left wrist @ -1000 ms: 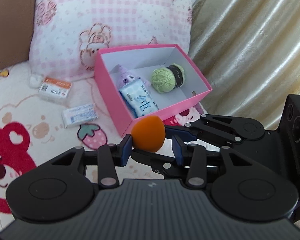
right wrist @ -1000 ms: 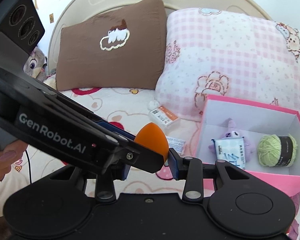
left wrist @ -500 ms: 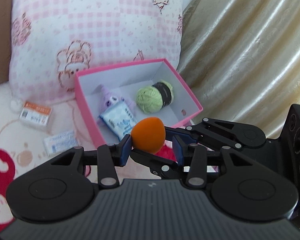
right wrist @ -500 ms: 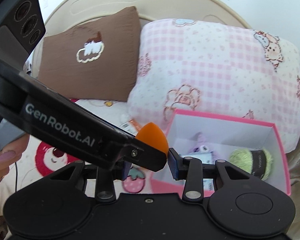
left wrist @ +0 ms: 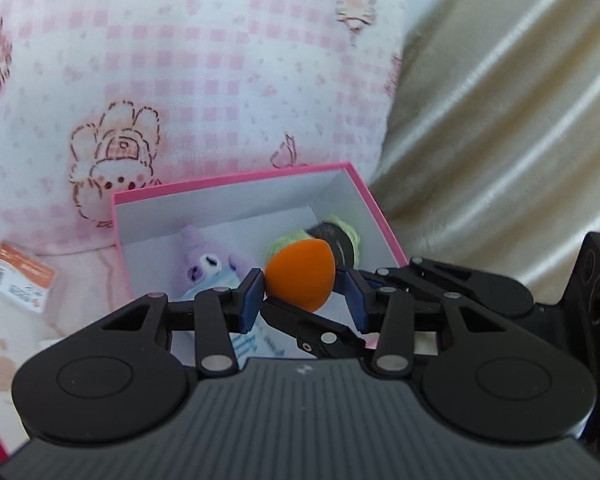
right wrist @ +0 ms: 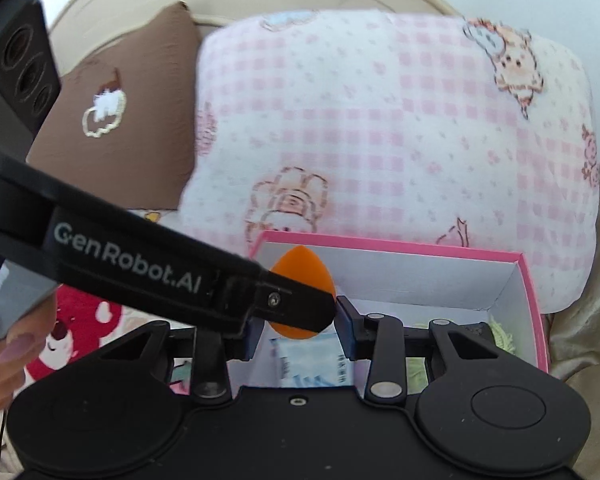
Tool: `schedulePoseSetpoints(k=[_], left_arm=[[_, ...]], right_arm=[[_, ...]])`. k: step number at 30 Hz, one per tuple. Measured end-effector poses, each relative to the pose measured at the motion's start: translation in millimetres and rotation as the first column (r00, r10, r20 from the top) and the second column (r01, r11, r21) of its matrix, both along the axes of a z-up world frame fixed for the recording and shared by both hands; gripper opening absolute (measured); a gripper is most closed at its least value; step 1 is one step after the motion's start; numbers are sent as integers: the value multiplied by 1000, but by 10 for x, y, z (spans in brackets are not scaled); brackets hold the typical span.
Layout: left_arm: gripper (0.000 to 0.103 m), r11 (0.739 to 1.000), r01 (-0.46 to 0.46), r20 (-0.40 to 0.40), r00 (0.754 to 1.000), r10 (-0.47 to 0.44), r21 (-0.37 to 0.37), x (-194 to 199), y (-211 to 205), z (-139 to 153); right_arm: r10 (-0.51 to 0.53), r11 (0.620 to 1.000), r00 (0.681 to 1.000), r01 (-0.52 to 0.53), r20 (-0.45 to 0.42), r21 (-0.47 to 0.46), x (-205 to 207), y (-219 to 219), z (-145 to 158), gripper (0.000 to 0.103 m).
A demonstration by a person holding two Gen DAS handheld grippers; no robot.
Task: Organize objects
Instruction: 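Carry the orange sponge with the left tool over the pink box, then open the left tool to drop the sponge beside the plush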
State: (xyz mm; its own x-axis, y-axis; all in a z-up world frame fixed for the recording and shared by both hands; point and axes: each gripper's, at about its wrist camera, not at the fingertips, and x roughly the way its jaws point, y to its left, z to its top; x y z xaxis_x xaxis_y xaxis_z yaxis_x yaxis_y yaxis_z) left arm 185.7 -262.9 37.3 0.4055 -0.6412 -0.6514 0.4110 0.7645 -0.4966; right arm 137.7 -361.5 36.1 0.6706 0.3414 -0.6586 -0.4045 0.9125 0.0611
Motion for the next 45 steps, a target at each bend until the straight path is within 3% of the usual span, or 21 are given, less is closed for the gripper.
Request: schedulePoseSetpoints(k=[9, 13, 18, 22, 25, 29, 34, 37, 39, 45], left_arm=[[42, 999, -36, -35, 999, 36, 8, 522, -395, -399], [42, 997, -52, -39, 998, 54, 50, 634, -531, -566], [42, 995, -89, -77, 993, 92, 38, 761, -552, -769], [41, 995, -102, -115, 988, 101, -4, 816, -525, -858], [42, 996, -91, -55, 994, 92, 25, 783, -522, -825], [43, 996, -91, -72, 993, 91, 8, 759, -401, -765], [43, 988, -99, 65, 994, 92, 114, 582, -216, -580], [43, 993, -92, 21, 996, 91, 73, 501, -8, -535], [43, 992, -88, 28, 996, 85, 95, 414, 68, -466], [44, 995, -58, 3, 998, 58, 78, 174, 238, -245]], right_arm=[[-62, 998, 996, 60, -66, -22, 572, -198, -339, 43], [-70, 997, 989, 66, -127, -31, 800, -242, -487, 43], [-73, 996, 981, 64, -181, -58, 996, -228, -649, 43], [-100, 990, 984, 84, -150, -112, 1046, -204, -716, 43], [-93, 988, 986, 74, -136, -136, 1054, -209, -743, 44], [-76, 988, 992, 62, -101, -141, 955, -222, -706, 50], [-94, 992, 995, 91, -23, -91, 558, -353, -539, 51], [-125, 992, 992, 125, 29, 17, 207, -461, -453, 52], [-135, 989, 991, 134, 19, 59, 61, -462, -443, 52], [-122, 992, 993, 121, 11, 42, -173, -279, -304, 52]])
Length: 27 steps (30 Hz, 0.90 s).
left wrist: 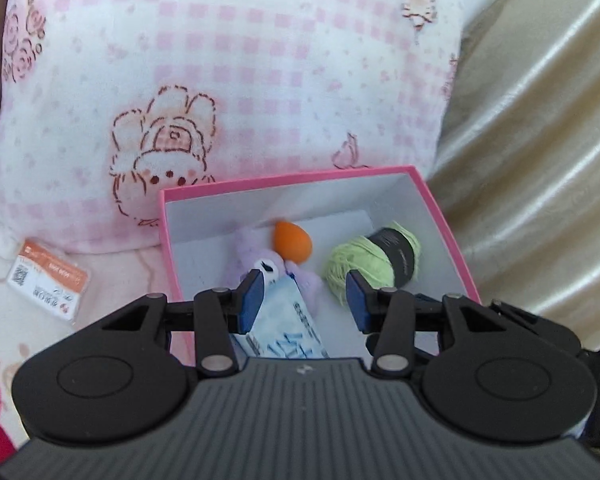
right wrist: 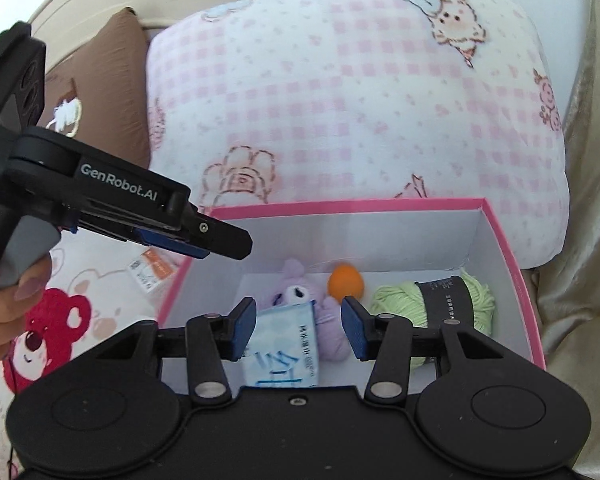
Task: Organize objects
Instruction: 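Open the left tool to drop the sponge beside the plush, then withdraw the left tool from the box toward the white medicine boxes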
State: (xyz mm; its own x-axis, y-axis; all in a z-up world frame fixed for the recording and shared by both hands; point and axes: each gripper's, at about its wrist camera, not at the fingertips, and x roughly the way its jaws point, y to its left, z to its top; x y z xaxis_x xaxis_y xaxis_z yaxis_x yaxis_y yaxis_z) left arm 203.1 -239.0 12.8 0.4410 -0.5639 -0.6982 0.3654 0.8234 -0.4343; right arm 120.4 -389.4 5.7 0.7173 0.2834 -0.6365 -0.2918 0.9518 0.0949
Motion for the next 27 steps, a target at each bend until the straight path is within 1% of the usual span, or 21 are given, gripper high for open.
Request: schedulePoseSetpoints(k=[2, 6, 8, 11, 15, 17, 19, 22, 27], left_arm=[[45, 1000, 8, 9, 1000, -9, 20, -88, 48, 80], [45, 999, 32, -11, 999, -32, 17, -237, 169, 196], [46, 999, 28, -6, 1000, -28, 45, -319, 219, 262], [46, 996, 24, 26, 999, -27, 87, -440, 286, 361], [46, 994, 44, 21, 999, -46, 96, -583, 420, 447], [51, 993, 49, 18, 999, -51, 106, -655, 488, 483], [55, 991, 48, 14, 999, -51, 126, -716, 541, 520], [55, 990, 53, 3, 999, -53, 129, -762, 612, 586], [60, 991, 55, 2, 998, -55, 119, -861, 745, 725]], right_arm=[[1, 1000, 1000, -1, -4, -6, -61, 46, 75, 52], [-3, 1000, 1000, 3, -19, -5, -198, 104, 179, 53], [12, 1000, 1000, -12, -16, -7, -261, 138, 221, 62], [18, 1000, 1000, -18, -4, -20, -343, 198, 266, 64], [26, 999, 1000, -26, 9, -19, -452, 279, 354, 69], [33, 999, 999, -33, 18, -27, -515, 327, 406, 72], [33, 999, 999, -32, 27, -31, -574, 370, 460, 73], [36, 999, 999, -36, 16, -18, -644, 426, 536, 75], [56, 998, 998, -56, 5, -13, -771, 558, 633, 81]])
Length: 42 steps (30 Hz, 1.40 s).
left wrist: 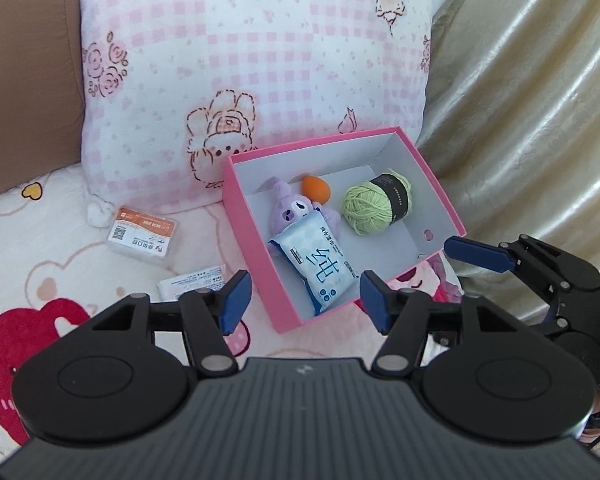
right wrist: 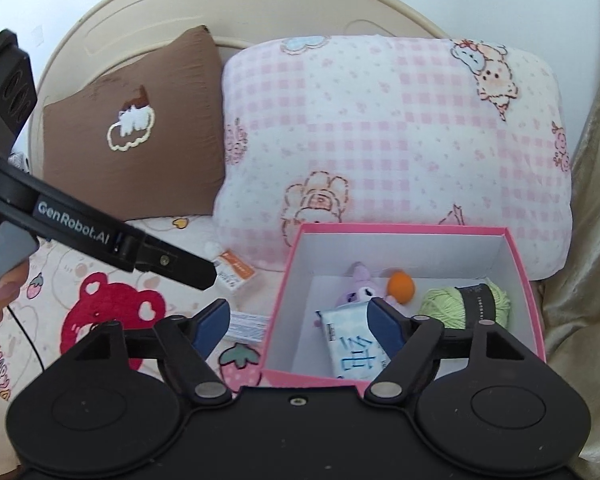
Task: Organize objects
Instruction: 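Withdraw the left tool from the box toward the white medicine boxes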
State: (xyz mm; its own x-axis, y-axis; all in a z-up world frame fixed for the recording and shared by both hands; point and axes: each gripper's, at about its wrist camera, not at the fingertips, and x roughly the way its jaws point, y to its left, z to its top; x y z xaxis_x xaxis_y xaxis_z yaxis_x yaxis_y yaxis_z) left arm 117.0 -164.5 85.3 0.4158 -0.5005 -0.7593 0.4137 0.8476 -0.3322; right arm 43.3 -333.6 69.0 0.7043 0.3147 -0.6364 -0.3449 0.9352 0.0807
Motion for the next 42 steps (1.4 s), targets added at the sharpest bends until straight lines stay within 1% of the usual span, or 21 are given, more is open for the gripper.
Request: schedulePoseSetpoints(k=[2, 5, 9, 13, 14, 16, 18, 19, 22, 25, 28, 31, 36, 42], left_arm=[[61, 1000, 7, 5, 1000, -7, -3, -50, 58, 40], [62, 1000, 6, -12, 1000, -6, -7, -100, 165, 52], [65, 1000, -6, -32, 999, 6, -4, -152, 323, 29], [69, 1000, -12, -44, 999, 13, 19, -223, 446, -35], [71, 1000, -13, -47, 999, 14, 22, -238, 472, -53], [74, 1000, -14, -54, 998, 15, 23, -261, 521, -91], [76, 1000, -19, -63, 998, 20, 20, -280, 578, -133], [78, 1000, -14, -70, 997, 15, 12, -288, 610, -156], [79, 1000, -10, -98, 995, 10, -6, -302, 734, -219], [82, 1000, -16, -91, 996, 18, 19, -328, 827, -277], [83, 999, -19, -83, 996, 22, 43, -343, 891, -351], [83, 999, -18, -74, 997, 22, 49, -354, 945, -439], [83, 999, -29, -91, 995, 32, 34, -339, 1043, -615], [83, 999, -46, -56, 997, 48, 27, -296, 1165, -804]], right_arm=[[10, 1000, 1000, -10, -10, 7, -42, 57, 26, 85], [29, 999, 999, -29, -36, 15, -85, 149, 43, 90], [47, 999, 997, -47, -68, 1, -148, 286, 38, 90], [71, 997, 990, -72, -123, -2, -175, 395, 1, 95], [84, 996, 985, -83, -151, 17, -167, 409, -19, 95], [112, 992, 974, -97, -199, 87, -148, 411, -70, 95], [118, 987, 967, -91, -224, 130, -138, 428, -126, 95], [116, 987, 966, -85, -229, 137, -138, 443, -152, 95], [128, 985, 965, -96, -231, 145, -159, 509, -210, 95], [164, 980, 960, -133, -226, 147, -206, 606, -261, 95], [204, 976, 957, -183, -207, 114, -272, 742, -284, 95], [230, 973, 956, -222, -181, 66, -334, 897, -315, 95], [246, 969, 956, -244, -158, 34, -337, 1093, -436, 95], [223, 974, 969, -225, -103, -10, -254, 1266, -626, 95]])
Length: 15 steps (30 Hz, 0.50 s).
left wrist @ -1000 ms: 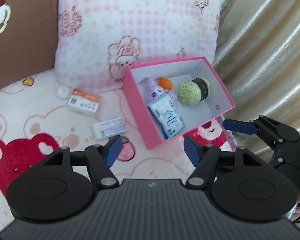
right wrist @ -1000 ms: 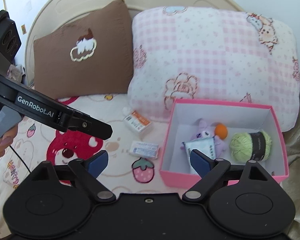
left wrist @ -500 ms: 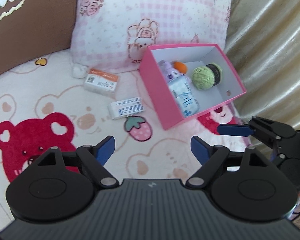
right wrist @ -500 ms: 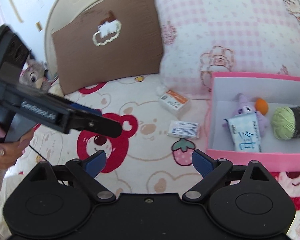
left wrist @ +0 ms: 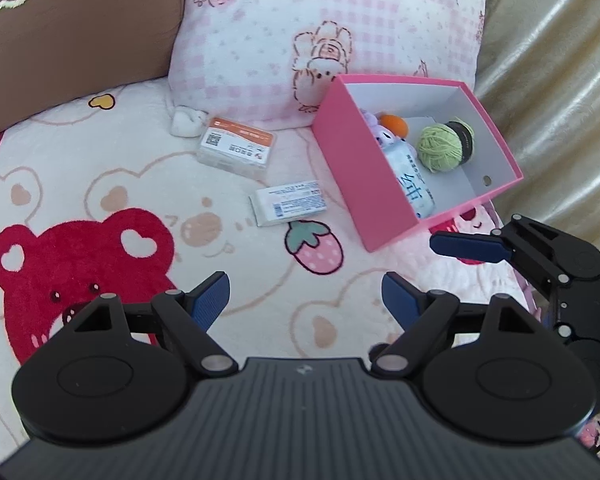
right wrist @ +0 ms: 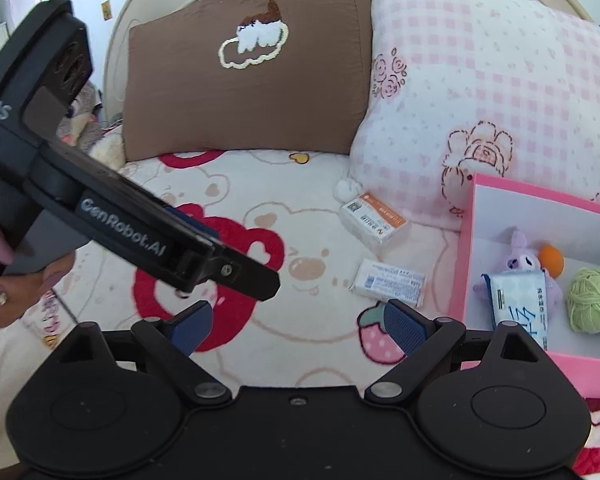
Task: Organize objects
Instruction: 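Withdraw the left tool from the box toward the white medicine boxes, then move the left tool toward the flat white medicine box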
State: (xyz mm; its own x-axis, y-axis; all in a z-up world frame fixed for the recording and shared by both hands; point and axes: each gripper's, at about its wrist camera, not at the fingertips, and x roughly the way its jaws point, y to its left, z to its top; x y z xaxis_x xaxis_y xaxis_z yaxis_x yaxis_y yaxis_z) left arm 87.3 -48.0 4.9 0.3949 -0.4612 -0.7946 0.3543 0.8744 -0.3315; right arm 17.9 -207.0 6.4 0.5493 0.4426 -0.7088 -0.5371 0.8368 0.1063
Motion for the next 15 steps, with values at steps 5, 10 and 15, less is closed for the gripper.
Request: schedulePoseSetpoints(k=[5, 10, 15], left_arm=[[83, 1000, -18, 10, 1000, 18, -19, 95, 92, -254], [83, 997, -22, 4, 1000, 23, -67, 148, 165, -459], [83, 992, -39, -10, 999, 38, -121, 238, 208, -625]], right_arm=[[-28, 999, 1000, 28, -3, 26, -12, 134, -153, 95], [-53, 998, 997, 52, 46, 23, 27, 264, -269, 95], [-130, 991, 989, 133, 76, -27, 182, 334, -509, 95]])
